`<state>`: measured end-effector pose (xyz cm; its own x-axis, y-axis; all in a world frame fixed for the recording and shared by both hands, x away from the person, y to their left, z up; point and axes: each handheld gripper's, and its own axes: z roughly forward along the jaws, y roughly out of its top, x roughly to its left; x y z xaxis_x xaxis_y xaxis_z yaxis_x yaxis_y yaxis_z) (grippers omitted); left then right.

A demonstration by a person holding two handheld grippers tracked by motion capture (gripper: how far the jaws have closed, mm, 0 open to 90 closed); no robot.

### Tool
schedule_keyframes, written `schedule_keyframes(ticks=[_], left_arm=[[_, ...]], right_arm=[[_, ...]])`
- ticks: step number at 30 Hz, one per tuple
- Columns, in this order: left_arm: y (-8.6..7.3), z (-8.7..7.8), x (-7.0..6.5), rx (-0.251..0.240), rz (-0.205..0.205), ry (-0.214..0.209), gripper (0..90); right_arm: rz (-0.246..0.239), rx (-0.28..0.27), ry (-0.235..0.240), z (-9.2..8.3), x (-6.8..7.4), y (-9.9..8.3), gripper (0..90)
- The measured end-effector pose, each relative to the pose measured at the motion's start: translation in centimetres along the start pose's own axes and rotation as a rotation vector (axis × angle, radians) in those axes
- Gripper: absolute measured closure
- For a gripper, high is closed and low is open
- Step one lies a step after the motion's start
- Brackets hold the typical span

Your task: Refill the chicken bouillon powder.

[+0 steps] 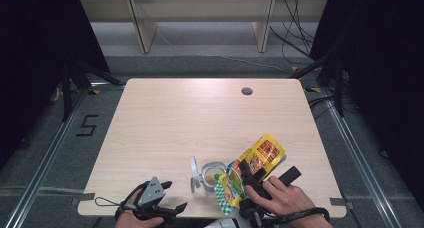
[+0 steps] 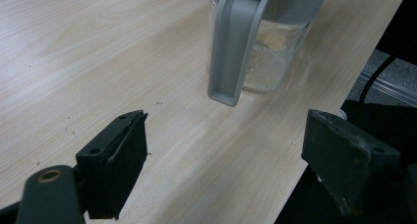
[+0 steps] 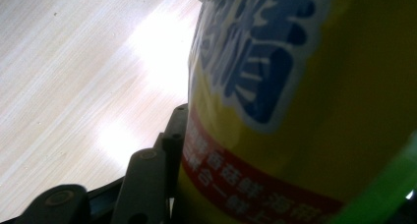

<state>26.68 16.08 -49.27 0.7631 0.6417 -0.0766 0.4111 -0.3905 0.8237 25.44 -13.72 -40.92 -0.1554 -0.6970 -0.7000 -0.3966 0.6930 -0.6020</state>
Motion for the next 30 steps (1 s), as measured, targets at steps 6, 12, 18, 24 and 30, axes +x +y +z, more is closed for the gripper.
schedule_keyframes(ticks=[6,12,18,24,30], left_arm=[[0.02,-0.04,0.04,0.0,0.004,0.0,16.6],[0.02,-0.05,0.03,0.0,0.006,0.001,16.6],[0.02,-0.03,0.02,0.0,0.006,0.0,16.6],[0.03,-0.01,-0.06,-0.011,-0.003,0.003,16.6],[0.03,-0.04,0.0,-0.004,0.005,0.004,16.6]], right_arm=[[-0.022,-0.004,-0.004,0.18,-0.2,-0.01,58.8],[-0.02,-0.008,-0.001,0.27,-0.21,0.0,58.8],[-0.027,-0.01,0.001,0.26,-0.24,-0.08,58.8],[-0.026,-0.009,-0.021,0.15,-0.12,-0.13,58.8],[-0.027,-0.014,-0.002,0.19,-0.21,-0.18,58.8]])
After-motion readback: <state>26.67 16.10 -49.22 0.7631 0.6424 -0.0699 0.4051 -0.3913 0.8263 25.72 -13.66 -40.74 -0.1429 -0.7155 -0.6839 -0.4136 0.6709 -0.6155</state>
